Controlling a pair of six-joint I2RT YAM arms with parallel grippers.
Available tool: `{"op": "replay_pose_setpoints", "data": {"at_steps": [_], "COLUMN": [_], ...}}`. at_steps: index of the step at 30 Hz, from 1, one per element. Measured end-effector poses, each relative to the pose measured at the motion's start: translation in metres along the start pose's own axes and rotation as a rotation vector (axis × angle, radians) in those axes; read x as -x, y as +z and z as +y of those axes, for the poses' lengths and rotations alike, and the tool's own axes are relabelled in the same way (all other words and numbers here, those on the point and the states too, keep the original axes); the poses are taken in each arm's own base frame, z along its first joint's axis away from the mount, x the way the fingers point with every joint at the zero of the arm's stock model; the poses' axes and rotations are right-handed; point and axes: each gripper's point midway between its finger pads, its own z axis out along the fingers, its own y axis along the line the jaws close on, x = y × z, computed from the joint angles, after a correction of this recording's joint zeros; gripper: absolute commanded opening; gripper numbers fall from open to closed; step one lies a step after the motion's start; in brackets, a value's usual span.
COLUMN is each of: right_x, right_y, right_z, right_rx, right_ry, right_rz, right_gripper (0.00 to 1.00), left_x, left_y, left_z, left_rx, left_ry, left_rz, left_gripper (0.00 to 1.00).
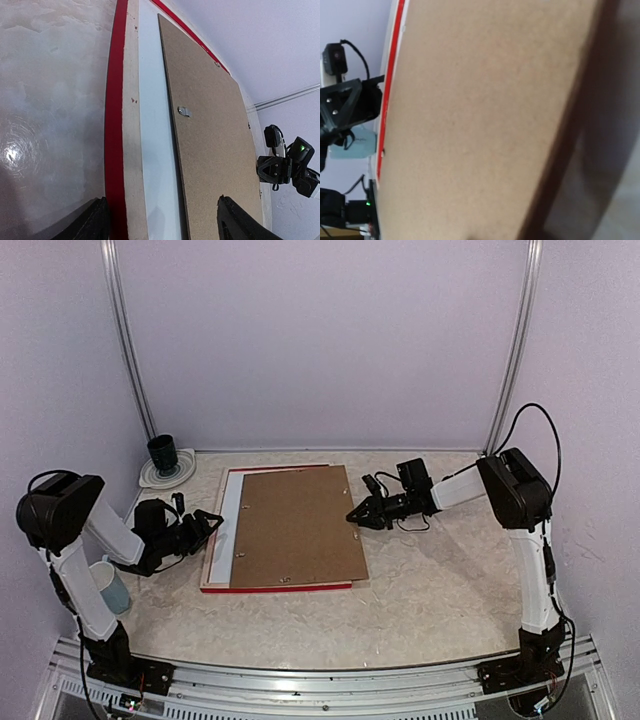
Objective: Put the photo into the frame
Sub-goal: Pick up the backboard from the frame body.
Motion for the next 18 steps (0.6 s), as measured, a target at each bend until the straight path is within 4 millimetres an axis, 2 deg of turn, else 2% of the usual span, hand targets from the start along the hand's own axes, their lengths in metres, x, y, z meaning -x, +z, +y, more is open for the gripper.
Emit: {"op": "replay_pose_setpoints", "data": {"at_steps": [7, 18], "right_x": [-0.0065, -0.0062], "right_y": [-0.0032, -0.006], "right_z": [0.0013, 0.0055], "right_rx": [0.049, 0.096], "right_ry": [0.059, 0.087], "right_rz": [0.005, -0.016], "right_gripper": [0.0, 0.0], "left_x": [-0.0006, -0.0018], "left_y": [0.0003, 0.0014], "left_z": [-0.0006, -0.0021], "left_rx": [-0.005, -0.019], "left_ry": [-0.003, 0.0], "left_rz": [0.003, 0.007], "left_gripper": [0.73, 0.73]}}
